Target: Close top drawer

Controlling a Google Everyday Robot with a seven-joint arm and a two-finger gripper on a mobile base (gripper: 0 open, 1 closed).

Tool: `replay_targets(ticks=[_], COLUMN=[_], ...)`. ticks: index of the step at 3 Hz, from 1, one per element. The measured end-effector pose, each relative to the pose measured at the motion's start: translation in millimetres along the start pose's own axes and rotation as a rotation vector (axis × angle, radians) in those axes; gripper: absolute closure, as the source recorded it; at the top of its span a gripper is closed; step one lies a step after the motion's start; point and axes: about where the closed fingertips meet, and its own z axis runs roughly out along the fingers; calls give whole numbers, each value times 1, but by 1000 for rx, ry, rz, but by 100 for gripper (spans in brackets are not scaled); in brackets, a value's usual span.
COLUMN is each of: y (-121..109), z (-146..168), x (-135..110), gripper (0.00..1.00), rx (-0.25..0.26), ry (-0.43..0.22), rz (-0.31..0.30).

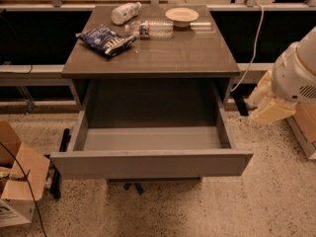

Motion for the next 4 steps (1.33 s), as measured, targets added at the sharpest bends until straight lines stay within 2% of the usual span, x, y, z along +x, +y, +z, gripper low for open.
replay_targets(ticks=[1, 2, 3, 4], y=[0, 12, 33, 67], z=[2, 25, 66, 129], x=[-1, -7, -11, -4], gripper=[84, 100, 100, 100], rx=[0, -56, -118, -207], ry=[1, -11, -34, -68], rz=[-2, -8, -23, -12])
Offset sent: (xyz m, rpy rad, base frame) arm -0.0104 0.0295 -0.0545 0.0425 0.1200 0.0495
